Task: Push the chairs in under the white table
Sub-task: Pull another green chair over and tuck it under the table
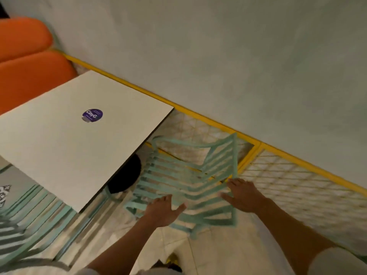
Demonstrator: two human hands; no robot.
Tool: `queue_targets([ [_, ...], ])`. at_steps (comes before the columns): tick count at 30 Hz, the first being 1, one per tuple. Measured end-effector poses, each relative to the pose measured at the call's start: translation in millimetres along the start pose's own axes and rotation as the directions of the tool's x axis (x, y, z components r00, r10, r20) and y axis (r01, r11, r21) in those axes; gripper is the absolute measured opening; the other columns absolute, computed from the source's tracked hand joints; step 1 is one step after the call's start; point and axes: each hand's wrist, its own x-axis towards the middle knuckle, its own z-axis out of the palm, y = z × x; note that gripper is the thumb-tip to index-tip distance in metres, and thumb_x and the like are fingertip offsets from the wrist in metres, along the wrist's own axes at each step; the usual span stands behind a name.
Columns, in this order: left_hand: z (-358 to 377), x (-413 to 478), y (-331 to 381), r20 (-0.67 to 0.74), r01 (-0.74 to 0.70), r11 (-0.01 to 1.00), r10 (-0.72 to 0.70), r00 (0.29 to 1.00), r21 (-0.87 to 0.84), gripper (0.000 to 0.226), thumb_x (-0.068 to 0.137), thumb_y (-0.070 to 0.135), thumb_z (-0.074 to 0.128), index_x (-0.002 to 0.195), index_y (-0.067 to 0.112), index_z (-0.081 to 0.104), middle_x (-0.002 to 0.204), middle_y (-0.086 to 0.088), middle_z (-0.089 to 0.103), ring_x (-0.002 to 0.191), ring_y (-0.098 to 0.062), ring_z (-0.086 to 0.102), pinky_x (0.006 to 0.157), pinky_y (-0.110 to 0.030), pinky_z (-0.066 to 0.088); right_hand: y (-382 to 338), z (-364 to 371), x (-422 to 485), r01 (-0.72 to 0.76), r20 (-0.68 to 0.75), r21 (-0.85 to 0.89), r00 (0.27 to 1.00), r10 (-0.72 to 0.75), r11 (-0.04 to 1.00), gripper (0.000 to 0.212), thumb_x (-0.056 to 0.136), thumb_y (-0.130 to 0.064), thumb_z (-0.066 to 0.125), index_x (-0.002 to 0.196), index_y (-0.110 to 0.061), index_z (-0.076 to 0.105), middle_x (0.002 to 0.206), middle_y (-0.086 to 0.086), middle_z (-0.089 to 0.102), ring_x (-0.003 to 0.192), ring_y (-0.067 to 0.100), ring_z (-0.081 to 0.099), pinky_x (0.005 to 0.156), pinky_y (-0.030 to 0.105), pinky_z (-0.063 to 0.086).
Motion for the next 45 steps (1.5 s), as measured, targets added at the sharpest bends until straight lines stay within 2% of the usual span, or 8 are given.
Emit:
queue_targets([
  [13,48.1,79.6,141.7,0.014,0.294,0.844,-0.322,0.947,-0.448,0.115,0.078,0.104,0.018,0.167,0.033,0.024,0.171,0.001,0.035,0.150,-0.023,0.043,0.122,-0.049,0.036,115.1,-50.2,221.8,0.537,0.246,-0.302,0.842,-0.479,0.788,0.085,0.102,-0.079,0.022,0.162,-0.022,0.041,0.169,0.003,0.039,0.158,0.025,0.031,0.128,0.053,0.017],
  [18,84.1,99.9,224.7,0.094,0.425,0.714,-0.454,0.886,-0.556,0.103,0.084,0.097,0.035,0.166,0.036,0.028,0.169,0.003,0.037,0.149,-0.020,0.046,0.120,-0.039,0.041,158.2,-49.5,267.6,0.724,0.368,-0.319,0.689,-0.624,0.611,0.131,0.072,-0.102,-0.013,0.153,-0.023,0.053,0.158,0.002,0.053,0.145,0.025,0.046,0.125,0.049,0.024],
  [22,123.1,127.8,273.6,0.087,0.470,0.620,-0.544,0.835,-0.628,0.093,0.087,0.089,0.047,0.163,0.036,0.033,0.165,0.006,0.041,0.145,-0.019,0.050,0.116,-0.035,0.045,176.0,-37.5,290.2,0.783,0.455,-0.330,0.621,-0.638,0.527,0.124,0.072,-0.110,0.008,0.152,-0.026,0.053,0.158,-0.001,0.052,0.144,0.025,0.046,0.122,0.049,0.026],
  [26,147.2,147.1,274.7,0.036,0.509,0.641,-0.601,0.798,-0.574,0.058,0.096,0.060,0.053,0.150,0.038,0.051,0.152,0.011,0.057,0.137,-0.017,0.057,0.114,-0.038,0.046,169.5,-20.8,297.5,0.827,0.493,-0.247,0.556,-0.669,0.505,0.122,0.063,-0.115,0.027,0.144,-0.031,0.061,0.145,-0.007,0.062,0.136,0.022,0.055,0.118,0.048,0.031],
  [30,167.9,152.6,269.5,-0.017,0.547,0.703,-0.621,0.784,-0.455,0.052,0.089,0.040,0.049,0.140,0.041,0.056,0.133,0.011,0.070,0.120,-0.016,0.069,0.098,-0.039,0.057,175.2,-15.6,298.8,0.852,0.314,-0.260,0.520,-0.794,0.455,0.108,0.063,-0.115,0.028,0.108,-0.027,0.074,0.103,-0.006,0.074,0.097,0.019,0.069,0.087,0.038,0.044],
  [35,173.7,141.5,255.3,-0.103,0.510,0.783,-0.575,0.812,-0.355,0.052,0.090,0.035,0.050,0.141,0.040,0.059,0.130,0.009,0.073,0.112,-0.019,0.073,0.094,-0.040,0.058,186.4,-3.2,285.3,0.815,0.360,-0.261,0.580,-0.731,0.518,0.130,0.054,-0.118,0.029,0.131,-0.021,0.070,0.131,-0.001,0.071,0.120,0.024,0.066,0.106,0.048,0.048],
  [41,165.5,135.3,231.1,-0.161,0.491,0.801,-0.565,0.809,-0.343,0.057,0.097,0.037,0.055,0.153,0.042,0.044,0.144,0.008,0.066,0.118,-0.023,0.070,0.102,-0.041,0.056,189.6,19.6,277.0,0.795,0.217,-0.288,0.597,-0.773,0.533,0.094,0.073,-0.107,0.037,0.117,-0.032,0.070,0.110,-0.007,0.075,0.102,0.018,0.070,0.084,0.040,0.052],
  [45,166.8,152.4,244.7,-0.281,0.419,0.797,-0.562,0.778,-0.435,0.052,0.094,0.072,0.055,0.140,0.047,0.053,0.136,0.018,0.067,0.107,-0.008,0.070,0.096,-0.031,0.058,181.5,18.6,281.4,0.791,0.274,-0.379,0.592,-0.758,0.481,0.040,0.096,-0.049,0.065,0.131,-0.030,0.067,0.125,-0.005,0.073,0.115,0.022,0.070,0.094,0.039,0.056],
])
